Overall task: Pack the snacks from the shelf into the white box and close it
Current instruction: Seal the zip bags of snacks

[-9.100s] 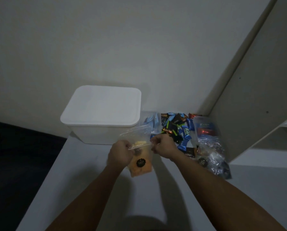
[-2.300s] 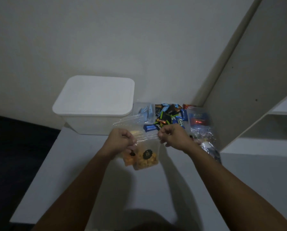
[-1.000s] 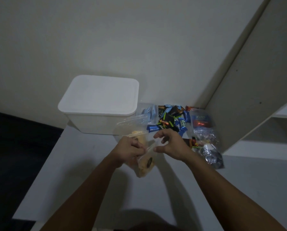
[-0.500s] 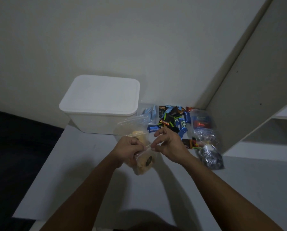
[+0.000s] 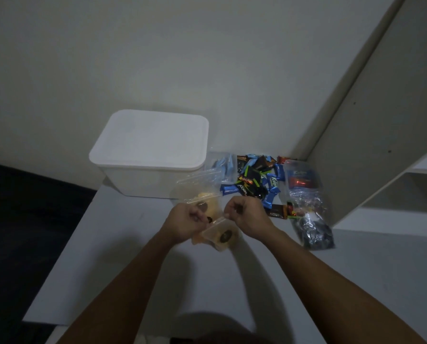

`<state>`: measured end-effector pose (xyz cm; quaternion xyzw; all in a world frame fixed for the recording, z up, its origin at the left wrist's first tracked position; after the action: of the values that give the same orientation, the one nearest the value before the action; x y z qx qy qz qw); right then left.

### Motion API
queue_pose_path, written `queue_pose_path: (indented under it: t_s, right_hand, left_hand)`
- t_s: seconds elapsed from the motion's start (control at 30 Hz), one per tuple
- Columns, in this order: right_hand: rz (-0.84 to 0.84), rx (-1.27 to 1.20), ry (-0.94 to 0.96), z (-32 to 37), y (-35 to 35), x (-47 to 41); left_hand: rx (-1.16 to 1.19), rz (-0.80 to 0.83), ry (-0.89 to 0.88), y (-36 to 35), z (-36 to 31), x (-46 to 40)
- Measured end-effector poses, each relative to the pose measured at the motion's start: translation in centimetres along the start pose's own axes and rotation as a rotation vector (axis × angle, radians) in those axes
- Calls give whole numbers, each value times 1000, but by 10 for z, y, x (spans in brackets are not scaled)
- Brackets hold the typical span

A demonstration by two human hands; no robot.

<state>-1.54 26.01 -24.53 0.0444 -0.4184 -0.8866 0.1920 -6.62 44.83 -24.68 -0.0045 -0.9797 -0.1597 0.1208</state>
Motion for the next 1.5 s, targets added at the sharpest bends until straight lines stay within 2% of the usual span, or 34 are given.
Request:
queue_pose_path:
  t_s: [0.17,0.3,0.57,0.7,0.83,0.97,1.1,1.23,1.33,1.5]
  right_hand:
    - [10,-93,-40,3,-3,-7]
    - [-13,-159,-84,3,-5,-9]
    - [-2,-206,-126,-4,-4,-10]
    - [-56,-223,-134,-18,12,-8]
    - [-129,-178,-220,-49,37,1]
    - [-207,-142,-363,-92,67,17]
    - [-281,-125,-515,-133,94,37]
    - [-293,-37,-638,-165,113,60]
    - [-252,45,-669,-183,120,72]
    - [-77,71,-679,-209,118,77]
  left_hand:
    - [-142,7,-52,-4,3,-1]
    - [-204,-117,-60,-3,1,-1]
    - [-326,-192,-3,-11,-2,-2]
    - [-435,-238,-141,-20,-14,-9]
    - [-430,-251,-269,-45,-26,-17]
    - [-430,-171,-311,-88,-43,-27]
    - [-416,-2,-302,-139,-55,-45]
    - [-340,130,-199,-185,-63,-61]
    - [-221,219,-82,-215,-70,-68]
    - [17,349,139,-253,-71,-74]
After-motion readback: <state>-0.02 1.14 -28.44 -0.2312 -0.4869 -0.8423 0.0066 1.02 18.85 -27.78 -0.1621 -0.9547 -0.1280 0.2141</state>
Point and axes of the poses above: each hand's wrist, its own x-axis away from the middle knuckle, its own y-axis out of the back of the hand, z = x × y, the point moved 2 cm from there along -x, towards the middle knuckle, and after that the axes turned 9 degrees about x, right-handed, at the moved point
